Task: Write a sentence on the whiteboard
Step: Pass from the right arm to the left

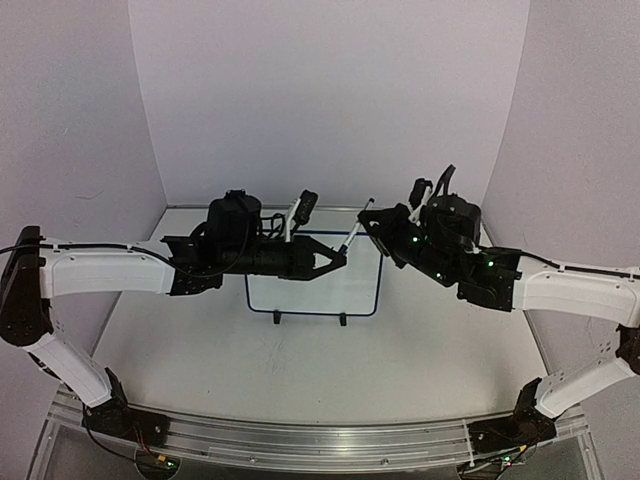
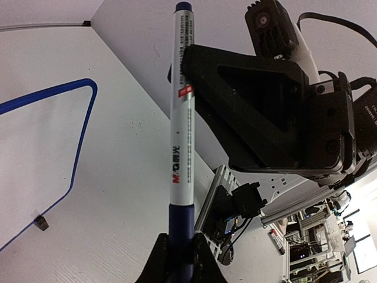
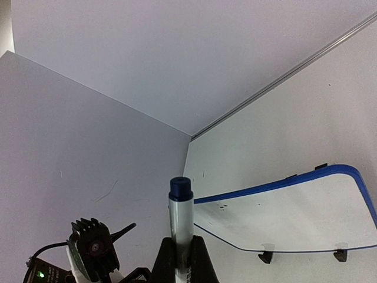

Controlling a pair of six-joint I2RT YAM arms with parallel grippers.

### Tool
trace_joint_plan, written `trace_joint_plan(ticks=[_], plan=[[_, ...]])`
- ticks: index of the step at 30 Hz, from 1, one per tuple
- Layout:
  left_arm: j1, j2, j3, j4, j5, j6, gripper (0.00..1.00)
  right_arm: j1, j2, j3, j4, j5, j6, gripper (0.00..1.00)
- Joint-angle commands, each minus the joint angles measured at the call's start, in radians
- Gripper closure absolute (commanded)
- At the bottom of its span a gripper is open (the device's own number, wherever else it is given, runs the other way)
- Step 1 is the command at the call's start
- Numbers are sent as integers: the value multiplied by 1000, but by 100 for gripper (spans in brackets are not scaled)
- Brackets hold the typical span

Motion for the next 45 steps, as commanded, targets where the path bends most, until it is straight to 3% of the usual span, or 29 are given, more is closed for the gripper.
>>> trace_joint_plan(ticks=[1, 3, 6, 8, 11, 16, 19, 25, 29, 31, 45], plan=[[-5, -5, 54, 10, 0, 15, 100, 5, -39, -31, 28, 20, -18, 100], [-4, -13, 47, -6, -5, 24, 100, 6, -49, -30, -8, 28, -44, 94], [4, -24, 64, -109, 0, 90, 100, 5, -67, 16, -139, 51, -105, 60], [29, -43, 77, -204, 7, 159, 100, 6, -81, 50, -241, 66, -163, 43], [87, -80, 64, -294, 117, 223, 100, -6, -101, 121, -396, 54, -258, 29], [159, -118, 75, -431, 355, 368, 100, -105, -118, 218, -571, -166, -415, 23], [181, -101, 133, -591, 487, 479, 100, -198, -105, 280, -665, -435, -497, 17], [181, -54, 218, -752, 657, 595, 100, -232, -13, 375, -801, -821, -599, 9], [181, -33, 237, -790, 722, 610, 100, -231, 32, 384, -804, -967, -609, 9], [180, 11, 283, -910, 734, 687, 100, -231, 60, 388, -798, -1078, -610, 11], [160, 127, 395, -1103, 772, 827, 100, -167, 131, 389, -764, -1213, -609, 28]])
